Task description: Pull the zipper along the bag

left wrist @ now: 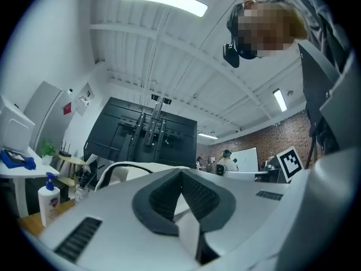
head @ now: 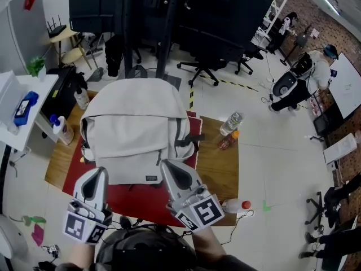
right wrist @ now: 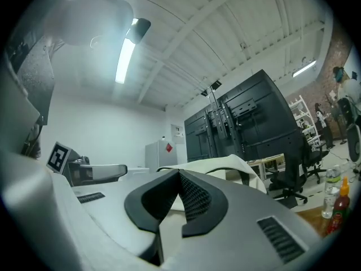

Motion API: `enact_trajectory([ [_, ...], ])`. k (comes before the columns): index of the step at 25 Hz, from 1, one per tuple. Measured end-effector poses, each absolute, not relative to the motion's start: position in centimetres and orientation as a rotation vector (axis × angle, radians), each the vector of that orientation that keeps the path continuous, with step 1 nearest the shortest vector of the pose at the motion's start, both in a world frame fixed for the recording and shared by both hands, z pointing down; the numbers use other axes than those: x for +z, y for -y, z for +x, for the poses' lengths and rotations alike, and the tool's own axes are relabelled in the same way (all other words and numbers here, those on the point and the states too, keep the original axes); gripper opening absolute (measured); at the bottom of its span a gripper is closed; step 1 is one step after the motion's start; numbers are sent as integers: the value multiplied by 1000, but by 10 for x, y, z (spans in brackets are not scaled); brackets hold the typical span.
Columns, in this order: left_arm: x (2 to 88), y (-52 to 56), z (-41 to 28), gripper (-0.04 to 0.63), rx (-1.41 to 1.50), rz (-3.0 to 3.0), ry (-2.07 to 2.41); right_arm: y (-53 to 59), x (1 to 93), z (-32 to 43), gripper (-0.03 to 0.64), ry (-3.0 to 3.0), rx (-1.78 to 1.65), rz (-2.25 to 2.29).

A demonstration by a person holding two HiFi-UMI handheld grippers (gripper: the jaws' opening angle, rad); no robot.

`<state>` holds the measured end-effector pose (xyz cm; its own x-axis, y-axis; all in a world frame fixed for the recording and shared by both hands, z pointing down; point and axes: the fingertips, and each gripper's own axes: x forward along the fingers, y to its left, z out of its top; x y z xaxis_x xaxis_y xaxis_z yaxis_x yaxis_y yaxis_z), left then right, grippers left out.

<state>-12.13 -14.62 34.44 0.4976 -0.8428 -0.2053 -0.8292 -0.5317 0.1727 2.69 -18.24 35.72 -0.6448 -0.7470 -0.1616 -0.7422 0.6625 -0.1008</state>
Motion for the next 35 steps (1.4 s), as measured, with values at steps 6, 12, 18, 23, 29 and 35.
enact_trajectory([
  [6,352,136,-87,31,-316,2761,1424,170,357,28,12,-2677,-7,-1222],
  [12,375,139,-72,31,-128,2796,1462,167,376,19,11,-2800,-13,-1227],
  [18,378,145,-63,31,-118,2779,1446,174,383,27,11,-2834,-1,-1253],
  [23,385,148,-54,31,-87,2780,1436,176,390,36,11,-2852,-9,-1271],
  [29,388,149,-37,31,-57,2780,1392,177,391,50,11,-2860,-29,-1271],
  [35,387,154,-18,31,-73,2781,1383,179,394,67,10,-2878,1,-1282],
])
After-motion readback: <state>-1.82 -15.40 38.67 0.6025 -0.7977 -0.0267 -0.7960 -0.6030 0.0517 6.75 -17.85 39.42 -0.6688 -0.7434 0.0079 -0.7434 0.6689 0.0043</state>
